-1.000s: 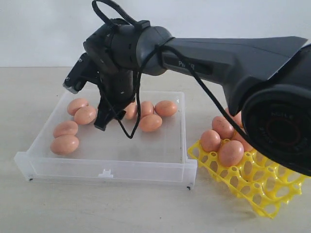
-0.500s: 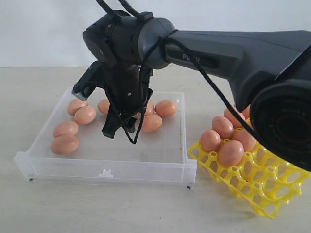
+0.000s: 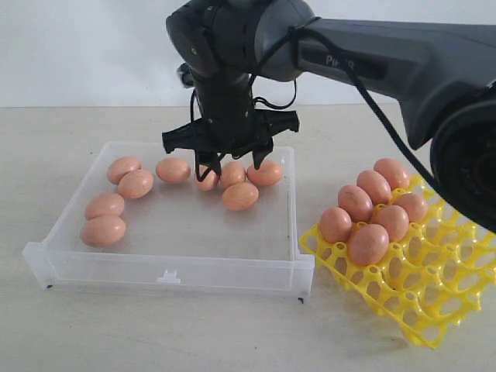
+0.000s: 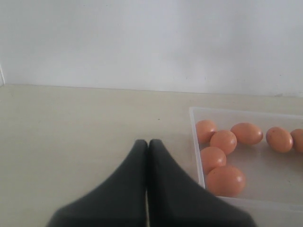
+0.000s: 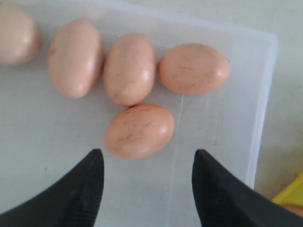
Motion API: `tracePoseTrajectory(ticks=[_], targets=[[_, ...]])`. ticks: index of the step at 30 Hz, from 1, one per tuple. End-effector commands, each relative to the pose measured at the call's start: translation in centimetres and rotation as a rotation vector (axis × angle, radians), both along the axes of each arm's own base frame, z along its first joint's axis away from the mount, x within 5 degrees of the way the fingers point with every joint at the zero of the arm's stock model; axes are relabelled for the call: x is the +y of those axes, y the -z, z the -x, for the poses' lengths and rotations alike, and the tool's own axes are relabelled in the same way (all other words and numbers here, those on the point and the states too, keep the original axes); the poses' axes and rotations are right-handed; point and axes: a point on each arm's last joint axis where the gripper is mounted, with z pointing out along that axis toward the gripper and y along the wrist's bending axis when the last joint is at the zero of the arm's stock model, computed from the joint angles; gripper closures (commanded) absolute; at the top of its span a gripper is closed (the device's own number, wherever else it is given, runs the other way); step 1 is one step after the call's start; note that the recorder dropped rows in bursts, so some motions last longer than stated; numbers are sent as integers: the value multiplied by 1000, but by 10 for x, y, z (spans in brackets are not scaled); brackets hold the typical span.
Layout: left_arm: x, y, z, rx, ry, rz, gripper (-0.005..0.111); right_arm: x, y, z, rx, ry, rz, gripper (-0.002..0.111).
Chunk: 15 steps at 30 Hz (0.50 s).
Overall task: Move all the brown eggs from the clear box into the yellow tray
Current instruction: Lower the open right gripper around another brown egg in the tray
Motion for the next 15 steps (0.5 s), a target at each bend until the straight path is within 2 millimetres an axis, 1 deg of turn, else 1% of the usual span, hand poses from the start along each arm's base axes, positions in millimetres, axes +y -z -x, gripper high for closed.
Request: tracePoseTrajectory(ticks=[1,4,6,12,15], targets=[[0,1,0,0,-1,-4,111,-5,-11,0,-17,284,-104,54],[0,1,0,0,-1,-4,111,-3,-8,3,16,392,-156,54],[0,1,0,0,-1,-4,111,-3,1,5,41,464,-177,54],[0,1,0,0,-1,-4,111,-8,37,13,84,540,-164,54],[0,1,0,0,-1,-4,111,-6,45,13,67,531,-208,54]])
